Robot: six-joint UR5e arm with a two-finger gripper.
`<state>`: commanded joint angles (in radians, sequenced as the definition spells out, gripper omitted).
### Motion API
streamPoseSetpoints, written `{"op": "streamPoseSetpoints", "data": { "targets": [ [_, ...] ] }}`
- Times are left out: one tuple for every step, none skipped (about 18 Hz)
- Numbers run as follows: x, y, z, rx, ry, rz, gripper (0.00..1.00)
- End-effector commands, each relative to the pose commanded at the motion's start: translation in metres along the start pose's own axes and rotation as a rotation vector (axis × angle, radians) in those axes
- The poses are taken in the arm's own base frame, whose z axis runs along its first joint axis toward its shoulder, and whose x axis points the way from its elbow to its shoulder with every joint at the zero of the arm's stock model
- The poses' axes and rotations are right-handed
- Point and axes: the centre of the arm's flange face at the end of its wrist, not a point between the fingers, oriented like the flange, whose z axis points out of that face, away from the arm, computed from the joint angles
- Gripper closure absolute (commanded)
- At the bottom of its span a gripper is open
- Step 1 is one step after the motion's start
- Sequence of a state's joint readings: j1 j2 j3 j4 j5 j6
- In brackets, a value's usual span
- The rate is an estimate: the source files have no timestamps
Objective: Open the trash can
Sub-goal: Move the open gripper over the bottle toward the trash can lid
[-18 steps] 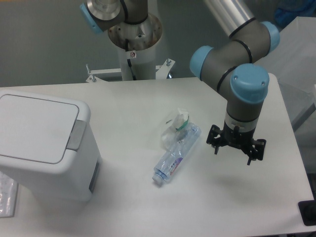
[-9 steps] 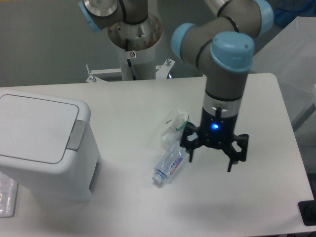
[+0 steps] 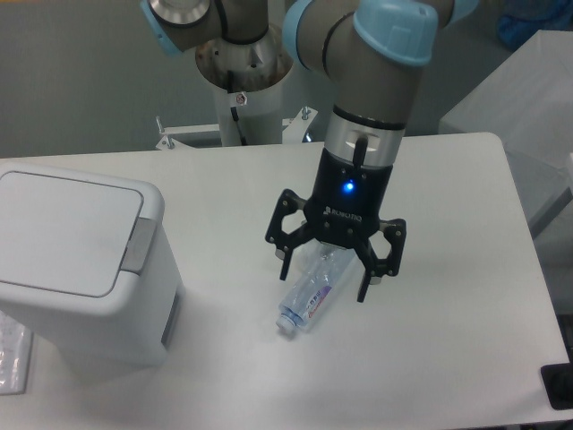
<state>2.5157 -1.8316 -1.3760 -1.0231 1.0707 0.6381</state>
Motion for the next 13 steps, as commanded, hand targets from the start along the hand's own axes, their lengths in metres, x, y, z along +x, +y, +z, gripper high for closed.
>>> {"op": "streamPoseSetpoints", "data": {
  "targets": [
    [0.002, 0.000, -0.002, 0.001, 0.000, -0.001, 0.00],
    [0.004, 0.000, -0.003, 0.000, 0.001, -0.013, 0.00],
    [0.006, 0.002, -0.001, -0.004, 0.005, -0.029, 0.00],
    [0.012, 0.001, -0.001, -0.004, 0.008, -0.039, 0.00],
    [0.016, 0.004, 0.003, -0.010, 0.016, -0.062, 0.00],
    [0.017, 0.007, 0.006, -0.017, 0.022, -0.085, 0.00],
    [0.027, 0.007, 0.007, -0.021, 0.029, -0.097, 0.00],
    [0.038, 0.010, 0.010, -0.031, 0.037, -0.108, 0.00],
    [0.046, 0.014, 0.011, -0.039, 0.045, -0.113, 0.00],
    [0.050, 0.019, 0.013, -0.043, 0.052, -0.117, 0.00],
    [0.060, 0.020, 0.013, -0.045, 0.061, -0.111, 0.00],
    [0.069, 0.021, 0.013, -0.047, 0.068, -0.110, 0.00],
    [0.074, 0.022, 0.013, -0.049, 0.071, -0.121, 0.00]
  ]
}}
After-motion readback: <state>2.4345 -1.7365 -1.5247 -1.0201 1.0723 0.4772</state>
